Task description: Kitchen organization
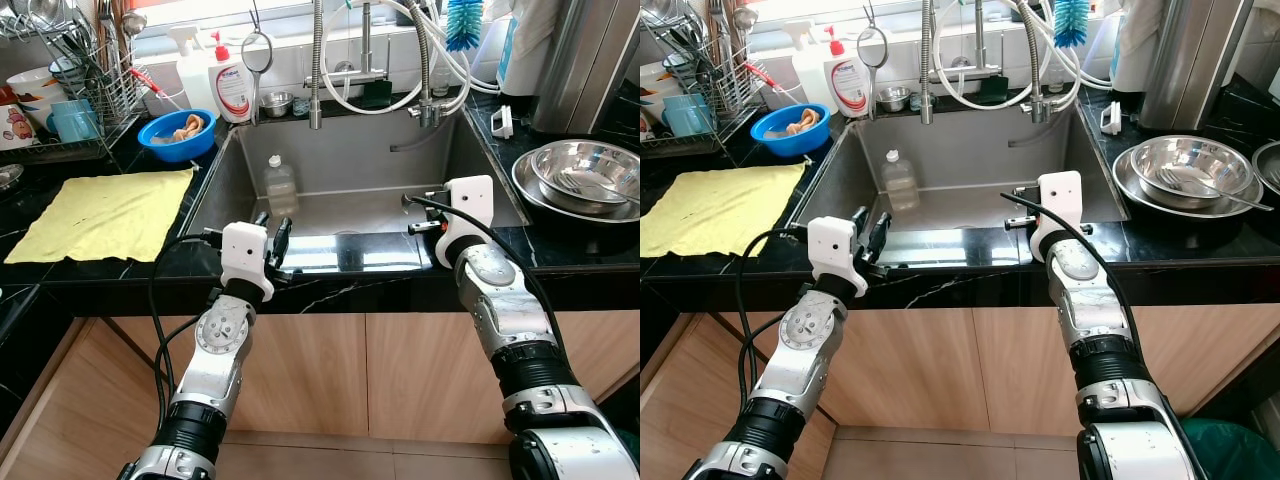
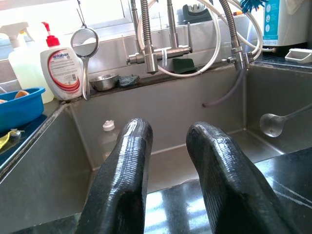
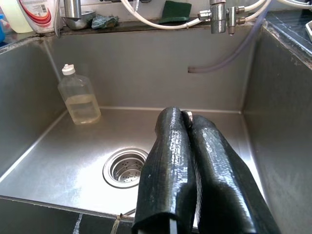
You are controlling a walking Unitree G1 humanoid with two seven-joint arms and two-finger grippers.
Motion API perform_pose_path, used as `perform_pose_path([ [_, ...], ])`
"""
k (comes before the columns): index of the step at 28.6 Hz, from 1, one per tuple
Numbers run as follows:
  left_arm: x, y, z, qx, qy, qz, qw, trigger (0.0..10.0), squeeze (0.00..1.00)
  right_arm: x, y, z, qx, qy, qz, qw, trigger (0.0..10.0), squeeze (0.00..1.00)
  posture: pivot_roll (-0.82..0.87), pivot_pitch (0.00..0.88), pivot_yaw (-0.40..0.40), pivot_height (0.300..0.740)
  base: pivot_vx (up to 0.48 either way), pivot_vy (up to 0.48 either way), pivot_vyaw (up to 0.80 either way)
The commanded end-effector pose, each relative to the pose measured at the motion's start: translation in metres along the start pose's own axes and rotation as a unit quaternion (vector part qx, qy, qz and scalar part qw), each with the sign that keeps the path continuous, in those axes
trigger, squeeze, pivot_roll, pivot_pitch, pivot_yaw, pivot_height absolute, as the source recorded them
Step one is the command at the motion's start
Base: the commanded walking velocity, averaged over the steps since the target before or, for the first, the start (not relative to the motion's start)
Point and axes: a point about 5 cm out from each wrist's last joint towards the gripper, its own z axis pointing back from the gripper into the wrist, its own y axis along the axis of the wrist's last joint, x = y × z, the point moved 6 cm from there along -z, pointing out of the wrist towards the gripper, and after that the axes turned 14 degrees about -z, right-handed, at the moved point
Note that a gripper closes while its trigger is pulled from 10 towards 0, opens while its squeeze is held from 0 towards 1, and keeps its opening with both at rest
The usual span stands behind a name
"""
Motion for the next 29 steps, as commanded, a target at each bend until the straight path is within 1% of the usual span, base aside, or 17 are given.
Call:
perform_pose_path([
  [1, -0.004, -0.002, 0.003, -0.005, -0.001, -0.01, 1.0, 10.0, 0.0, -0.002, -0.003, 0.0, -0.006, -0.001, -0.009, 1.0, 10.0, 0.67, -0.21, 0.0, 0.148, 0.74, 0.0, 0.0, 0.0],
  [2, -0.004, -0.002, 0.003, -0.005, -0.001, -0.01, 1.0, 10.0, 0.0, -0.002, -0.003, 0.0, -0.006, 0.001, -0.011, 1.0, 10.0, 1.0, -0.21, 0.0, 0.148, 0.74, 0.0, 0.0, 0.0],
  [7, -0.004, -0.002, 0.002, -0.004, -0.003, -0.01, 1.0, 10.0, 0.0, -0.001, -0.003, 0.001, -0.004, -0.003, -0.007, 1.0, 10.0, 1.0, -0.21, 0.0, 0.152, 0.74, 0.0, 0.0, 0.0],
  [8, -0.004, -0.002, 0.002, -0.004, -0.003, -0.01, 1.0, 10.0, 0.0, -0.001, -0.002, 0.001, -0.002, -0.002, -0.006, 1.0, 10.0, 0.75, -0.21, 0.0, 0.153, 0.74, 0.0, 0.0, 0.0],
  [9, -0.003, -0.002, 0.002, -0.004, -0.004, -0.01, 1.0, 10.0, 0.0, -0.001, -0.001, 0.001, 0.0, -0.001, -0.005, 1.0, 10.0, 0.75, -0.21, 0.0, 0.153, 0.74, 0.0, 0.0, 0.0],
  [10, -0.002, -0.002, 0.002, -0.004, -0.005, -0.01, 1.0, 10.0, 0.0, -0.005, 0.005, 0.002, 0.016, 0.008, 0.002, 1.0, 10.0, 0.0, -0.21, 0.0, 0.153, 0.74, 0.0, 0.0, 0.0],
  [14, -0.002, -0.002, 0.003, -0.004, -0.006, -0.01, 1.0, 10.0, 0.0, -0.007, 0.017, 0.005, 0.052, 0.005, 0.01, 0.999, 10.0, 0.0, -0.21, 0.0, 0.154, 0.74, 0.0, 0.0, 0.0],
  [18, -0.002, -0.001, 0.002, -0.002, -0.007, -0.011, 1.0, 10.0, 0.0, -0.004, 0.042, 0.015, 0.122, -0.019, 0.032, 0.992, 10.0, 0.0, -0.2, 0.0, 0.154, 0.74, 0.0, 0.0, 0.0],
  [20, -0.003, 0.0, 0.001, -0.003, -0.004, -0.011, 1.0, 10.0, 0.0, -0.003, 0.056, 0.023, 0.156, -0.026, 0.055, 0.986, 10.0, 0.0, -0.2, 0.0, 0.153, 0.74, 0.0, 0.0, 0.0],
  [21, -0.003, 0.0, 0.001, -0.003, -0.004, -0.011, 1.0, 10.0, 0.0, -0.003, 0.056, 0.023, 0.156, -0.026, 0.055, 0.986, 10.0, 0.0, -0.2, 0.0, 0.153, 0.74, 0.0, 0.0, 0.0],
  [22, -0.005, -0.002, 0.002, -0.005, -0.001, -0.011, 1.0, 10.0, 0.0, 0.002, 0.067, 0.034, 0.186, -0.037, 0.078, 0.979, 10.0, 0.0, -0.21, 0.0, 0.155, 0.74, 0.0, 0.0, 0.0],
  [23, -0.006, -0.003, 0.002, -0.007, 0.0, -0.012, 1.0, 10.0, 0.0, 0.006, 0.07, 0.038, 0.196, -0.044, 0.081, 0.976, 10.0, 0.0, -0.21, 0.0, 0.155, 0.74, 0.0, 0.0, 0.0],
  [24, -0.006, -0.003, 0.003, -0.008, 0.001, -0.012, 1.0, 10.0, 0.0, 0.018, 0.078, 0.047, 0.212, -0.065, 0.072, 0.972, 10.0, 0.0, -0.21, 0.0, 0.16, 0.74, 0.0, 0.0, 0.0],
  [25, -0.006, -0.003, 0.003, -0.008, 0.001, -0.011, 1.0, 10.0, 0.0, 0.021, 0.08, 0.05, 0.216, -0.071, 0.069, 0.971, 10.0, 0.0, -0.21, 0.0, 0.16, 0.74, 0.0, 0.0, 0.0],
  [27, -0.007, -0.003, 0.003, -0.007, 0.001, -0.012, 1.0, 10.0, 0.0, 0.035, 0.084, 0.059, 0.224, -0.098, 0.074, 0.967, 10.0, 0.0, -0.21, 0.0, 0.163, 0.74, 0.0, 0.0, 0.0],
  [28, -0.007, -0.003, 0.003, -0.007, 0.001, -0.012, 1.0, 10.0, 0.0, 0.035, 0.084, 0.059, 0.224, -0.098, 0.074, 0.967, 10.0, 0.0, -0.21, 0.0, 0.163, 0.74, 0.0, 0.0, 0.0],
  [29, -0.006, -0.003, 0.003, -0.008, 0.0, -0.012, 1.0, 10.0, 0.0, 0.047, 0.086, 0.066, 0.228, -0.12, 0.075, 0.963, 10.0, 0.0, -0.22, 0.0, 0.167, 0.74, 0.0, 0.0, 0.0],
])
